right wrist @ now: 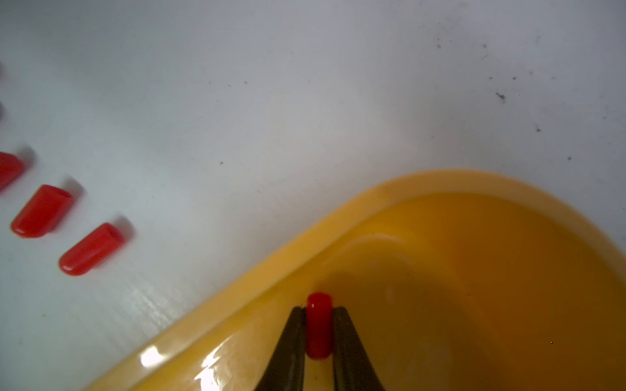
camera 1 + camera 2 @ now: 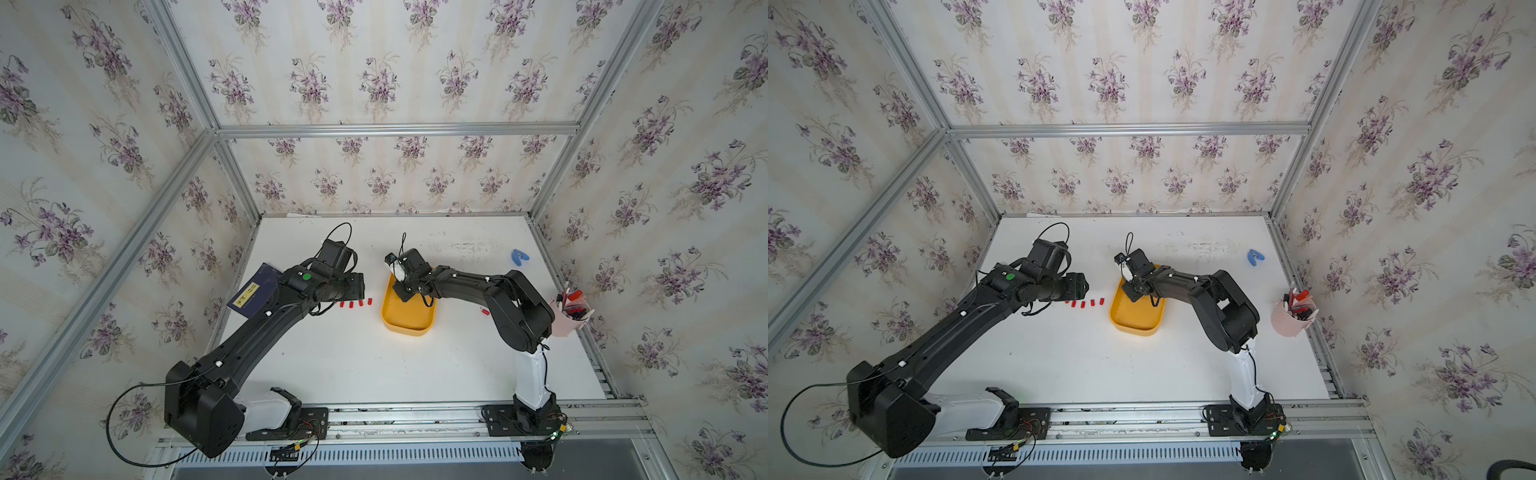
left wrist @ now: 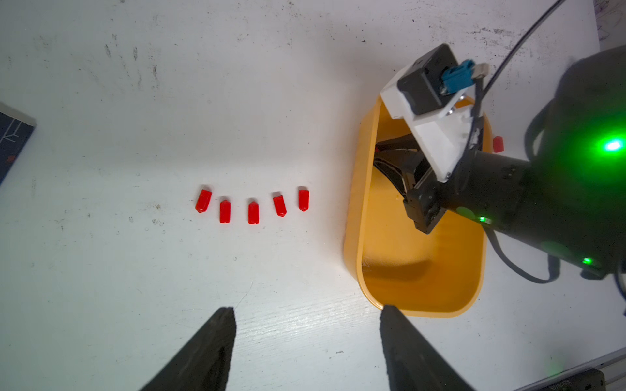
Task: Take the screw protection sleeves out of the storage box
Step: Pick up the screw protection sleeve from the storage box, then place the screw protection sleeve at the center of the board.
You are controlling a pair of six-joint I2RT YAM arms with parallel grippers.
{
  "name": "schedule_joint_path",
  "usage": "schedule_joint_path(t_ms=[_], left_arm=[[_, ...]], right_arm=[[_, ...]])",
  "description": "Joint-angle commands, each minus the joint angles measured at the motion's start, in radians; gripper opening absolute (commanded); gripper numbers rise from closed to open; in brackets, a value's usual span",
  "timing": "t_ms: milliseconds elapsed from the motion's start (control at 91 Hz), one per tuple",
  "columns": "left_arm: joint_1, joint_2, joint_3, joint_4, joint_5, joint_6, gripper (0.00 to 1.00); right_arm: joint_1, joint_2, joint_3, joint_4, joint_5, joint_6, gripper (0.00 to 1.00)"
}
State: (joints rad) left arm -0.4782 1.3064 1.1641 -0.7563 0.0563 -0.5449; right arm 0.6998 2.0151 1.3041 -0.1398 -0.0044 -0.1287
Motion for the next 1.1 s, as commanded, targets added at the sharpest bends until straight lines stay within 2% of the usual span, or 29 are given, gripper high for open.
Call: schedule_joint_path(t_ms=[0,176,286,473,714,934,1088], left_arm=[[0.001,0.006,-0.004,0.015,0.008,0.006,0.72],[0.001,0.013,-0.006,0.020,0.013,0.003,0.72],[0.001,0.011,-0.009,0.021,0.013,0.003,0.72],[0.001,0.010,-0.020,0.022,0.020,-0.002,0.72],[0.001,0.004,-0.033,0.030,0.028,-0.008,0.71],[0.000,0.007,-0.033,0.035,0.042,-0.008,0.71],[0.000,0.009,-0.034,0.031,0.036,-0.003,0.71]], right_arm=[[0.000,-0.048,-0.015,0.012,0.005,0.037,0.19],[-0.002,-0.153,-0.057,0.009,-0.007,0.110,0.18],[-0.005,-0.229,-0.088,-0.003,0.000,0.201,0.18],[-0.011,-0.409,-0.215,-0.035,0.087,0.333,0.18],[-0.120,-0.647,-0.406,-0.082,0.110,0.400,0.21],[-0.296,-0.664,-0.542,0.000,0.051,0.370,0.21],[-0.374,-0.611,-0.552,0.043,0.026,0.317,0.21]])
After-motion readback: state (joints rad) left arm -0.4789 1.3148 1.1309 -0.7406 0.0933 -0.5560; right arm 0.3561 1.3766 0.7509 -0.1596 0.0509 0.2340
